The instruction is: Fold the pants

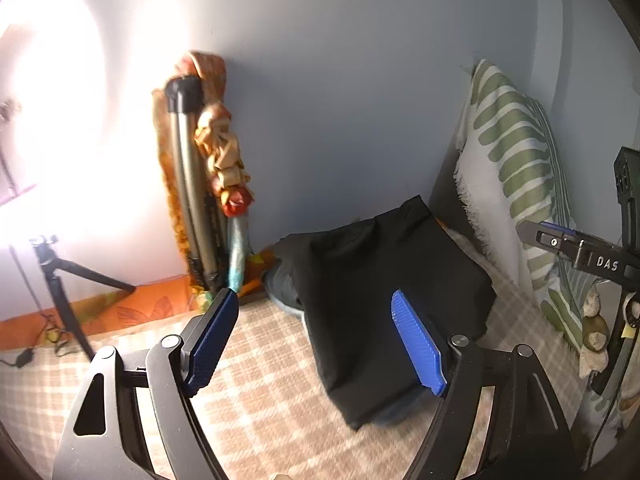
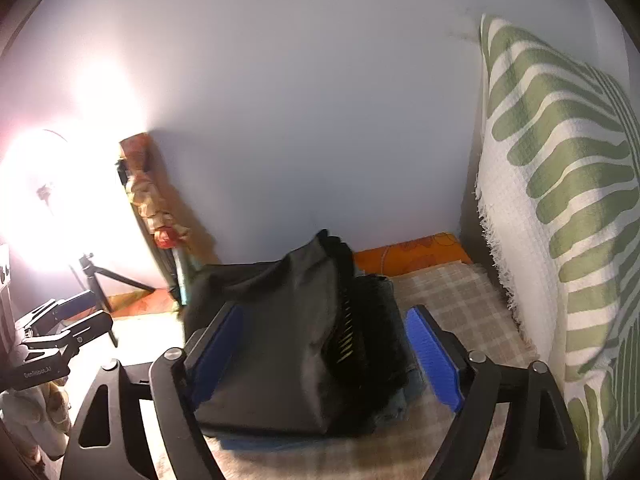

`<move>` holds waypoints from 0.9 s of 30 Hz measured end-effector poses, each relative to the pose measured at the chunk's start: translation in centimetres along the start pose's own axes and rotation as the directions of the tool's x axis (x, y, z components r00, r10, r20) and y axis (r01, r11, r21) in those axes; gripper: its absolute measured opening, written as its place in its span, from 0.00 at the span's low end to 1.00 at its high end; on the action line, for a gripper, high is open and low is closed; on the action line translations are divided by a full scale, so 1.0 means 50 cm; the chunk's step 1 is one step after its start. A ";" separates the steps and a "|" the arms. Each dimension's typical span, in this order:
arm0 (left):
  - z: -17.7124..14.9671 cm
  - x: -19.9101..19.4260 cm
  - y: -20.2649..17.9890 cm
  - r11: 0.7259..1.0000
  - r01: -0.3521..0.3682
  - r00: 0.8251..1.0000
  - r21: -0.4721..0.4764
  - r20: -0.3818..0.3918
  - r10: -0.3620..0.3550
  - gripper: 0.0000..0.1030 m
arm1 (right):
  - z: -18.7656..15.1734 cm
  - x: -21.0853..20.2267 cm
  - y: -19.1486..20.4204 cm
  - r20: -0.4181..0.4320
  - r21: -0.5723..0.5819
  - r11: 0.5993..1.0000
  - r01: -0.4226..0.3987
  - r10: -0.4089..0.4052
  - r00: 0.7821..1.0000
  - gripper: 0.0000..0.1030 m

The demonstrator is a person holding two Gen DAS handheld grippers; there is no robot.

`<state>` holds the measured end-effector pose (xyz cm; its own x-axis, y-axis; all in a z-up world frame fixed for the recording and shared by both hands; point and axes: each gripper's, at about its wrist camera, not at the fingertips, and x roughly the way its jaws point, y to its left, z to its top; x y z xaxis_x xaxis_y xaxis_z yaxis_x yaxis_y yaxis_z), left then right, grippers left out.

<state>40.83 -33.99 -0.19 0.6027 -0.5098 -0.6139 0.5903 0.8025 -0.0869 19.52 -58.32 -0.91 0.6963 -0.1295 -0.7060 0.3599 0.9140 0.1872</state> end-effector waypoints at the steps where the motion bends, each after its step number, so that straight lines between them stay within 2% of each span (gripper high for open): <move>1: -0.004 -0.015 -0.002 1.000 -0.002 1.000 0.005 0.006 0.002 0.77 | -0.004 -0.014 0.008 0.005 0.005 1.000 -0.004 0.004 1.000 0.86; 9: -0.048 -0.140 -0.010 1.000 0.007 0.999 0.002 0.039 -0.007 0.78 | -0.051 -0.148 0.070 0.066 -0.013 0.999 -0.029 0.030 0.997 1.00; 20: -0.116 -0.319 -0.011 1.000 0.006 0.997 -0.026 0.074 -0.005 0.79 | -0.134 -0.299 0.151 0.103 -0.079 0.997 -0.013 0.021 0.994 1.00; 27: -0.199 -0.427 -0.021 1.000 -0.001 0.996 -0.016 0.087 0.003 0.81 | -0.208 -0.395 0.210 0.110 -0.092 0.995 -0.027 0.037 0.993 1.00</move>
<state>21.99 -20.87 5.22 0.6486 -0.5327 -0.5437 0.5811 0.8079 -0.0983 3.08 -42.15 7.90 0.7733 -0.1373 -0.6190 0.2826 0.9486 0.1426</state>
